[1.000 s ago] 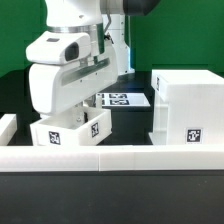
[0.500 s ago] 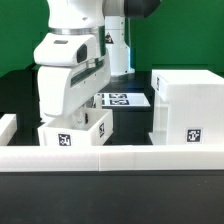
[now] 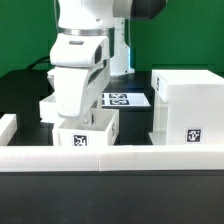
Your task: Assemble drawer
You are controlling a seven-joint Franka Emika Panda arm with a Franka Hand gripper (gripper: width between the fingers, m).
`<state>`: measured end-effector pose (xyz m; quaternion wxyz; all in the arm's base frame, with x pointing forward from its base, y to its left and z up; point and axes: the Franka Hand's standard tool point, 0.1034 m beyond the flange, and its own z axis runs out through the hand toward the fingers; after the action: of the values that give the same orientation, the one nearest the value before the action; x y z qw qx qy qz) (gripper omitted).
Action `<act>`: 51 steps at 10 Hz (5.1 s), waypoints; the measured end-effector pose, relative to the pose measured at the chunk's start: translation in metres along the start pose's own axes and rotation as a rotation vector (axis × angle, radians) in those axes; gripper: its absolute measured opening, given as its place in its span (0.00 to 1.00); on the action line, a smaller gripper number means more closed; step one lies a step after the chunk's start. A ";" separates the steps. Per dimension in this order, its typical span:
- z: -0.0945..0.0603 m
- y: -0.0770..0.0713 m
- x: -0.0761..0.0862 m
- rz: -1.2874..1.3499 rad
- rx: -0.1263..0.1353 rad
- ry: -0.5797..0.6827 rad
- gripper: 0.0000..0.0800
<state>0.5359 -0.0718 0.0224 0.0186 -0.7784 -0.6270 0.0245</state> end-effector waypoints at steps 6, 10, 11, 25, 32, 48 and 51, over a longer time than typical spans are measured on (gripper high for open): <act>-0.005 0.007 0.010 -0.127 -0.066 -0.001 0.06; 0.000 0.005 0.011 -0.114 -0.085 -0.004 0.06; 0.001 0.004 0.018 -0.144 -0.083 -0.011 0.06; 0.009 -0.009 0.063 -0.217 -0.059 -0.024 0.06; 0.008 -0.010 0.064 -0.199 -0.062 -0.021 0.06; 0.008 -0.015 0.081 -0.238 -0.066 -0.032 0.06; 0.007 -0.013 0.086 -0.211 -0.069 -0.028 0.06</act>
Offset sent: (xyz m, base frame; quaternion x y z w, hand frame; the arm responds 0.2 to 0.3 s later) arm 0.0061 0.0144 0.0054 -0.0455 0.0218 -0.1353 0.9895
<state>0.5410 0.0153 0.0148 -0.0147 -0.7080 -0.7060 0.0118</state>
